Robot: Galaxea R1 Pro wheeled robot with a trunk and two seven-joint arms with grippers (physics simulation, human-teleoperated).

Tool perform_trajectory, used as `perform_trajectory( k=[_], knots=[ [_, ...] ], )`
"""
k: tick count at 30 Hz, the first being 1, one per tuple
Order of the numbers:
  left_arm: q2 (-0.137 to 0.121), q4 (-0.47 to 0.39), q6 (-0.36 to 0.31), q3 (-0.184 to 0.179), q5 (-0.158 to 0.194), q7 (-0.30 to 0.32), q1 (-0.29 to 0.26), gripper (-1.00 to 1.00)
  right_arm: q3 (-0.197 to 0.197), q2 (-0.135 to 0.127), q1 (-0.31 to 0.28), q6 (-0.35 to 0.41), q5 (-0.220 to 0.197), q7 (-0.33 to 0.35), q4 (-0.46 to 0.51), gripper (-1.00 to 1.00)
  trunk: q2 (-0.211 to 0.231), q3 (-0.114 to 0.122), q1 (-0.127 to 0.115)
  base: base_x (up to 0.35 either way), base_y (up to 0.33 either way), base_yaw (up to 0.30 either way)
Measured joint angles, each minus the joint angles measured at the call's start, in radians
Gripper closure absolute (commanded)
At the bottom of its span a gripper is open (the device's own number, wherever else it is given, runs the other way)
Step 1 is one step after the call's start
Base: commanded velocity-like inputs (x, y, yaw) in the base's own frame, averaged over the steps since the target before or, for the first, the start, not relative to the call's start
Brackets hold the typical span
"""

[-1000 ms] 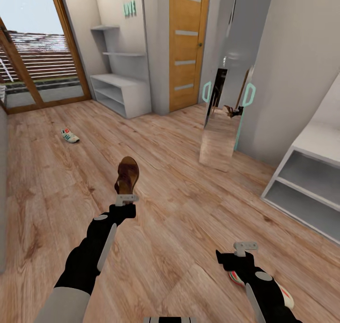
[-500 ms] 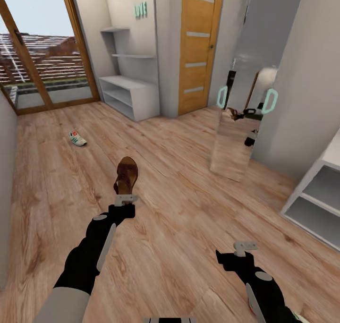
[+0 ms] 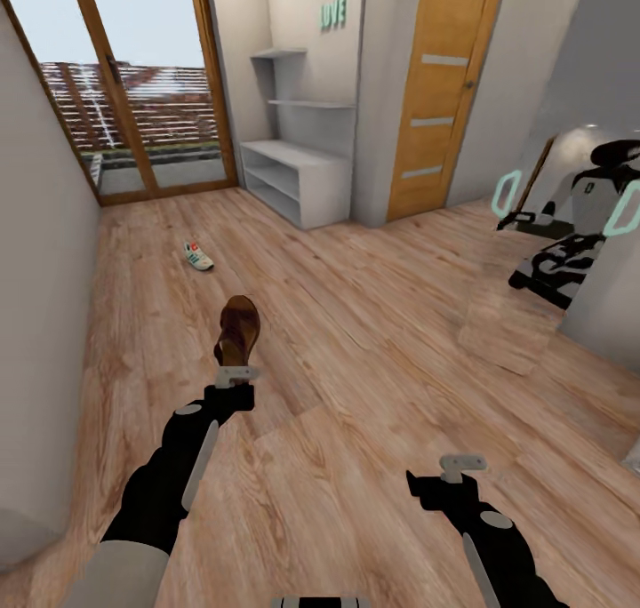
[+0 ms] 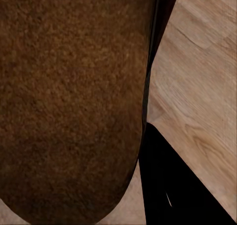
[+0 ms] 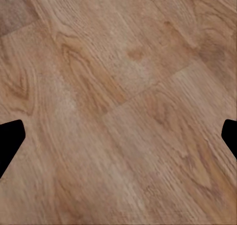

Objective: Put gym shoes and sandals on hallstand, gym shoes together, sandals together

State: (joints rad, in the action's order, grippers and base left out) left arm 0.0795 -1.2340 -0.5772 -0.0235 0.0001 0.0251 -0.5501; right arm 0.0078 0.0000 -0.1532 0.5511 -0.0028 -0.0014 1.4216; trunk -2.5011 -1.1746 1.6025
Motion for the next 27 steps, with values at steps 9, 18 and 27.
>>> perform_trajectory(
  k=[9,18,27],
  knots=[
    [0.000,0.000,0.001,0.000,-0.001,0.000,0.000,1.00,0.000,0.000,0.000,0.000,0.000,0.000,0.000,-1.00,0.000,-0.003,0.000,0.307,0.060,0.288],
    [0.000,0.000,0.002,0.000,-0.001,0.000,0.000,1.00,0.000,0.000,0.000,0.000,0.000,0.000,0.000,-1.00,0.000,-0.006,0.000,0.343,0.001,0.251],
    [0.000,0.001,0.002,0.000,-0.001,0.000,0.000,1.00,0.000,0.000,0.000,0.000,0.006,0.000,-0.001,-1.00,0.000,-0.006,0.000,0.344,0.000,0.017]
  ],
)
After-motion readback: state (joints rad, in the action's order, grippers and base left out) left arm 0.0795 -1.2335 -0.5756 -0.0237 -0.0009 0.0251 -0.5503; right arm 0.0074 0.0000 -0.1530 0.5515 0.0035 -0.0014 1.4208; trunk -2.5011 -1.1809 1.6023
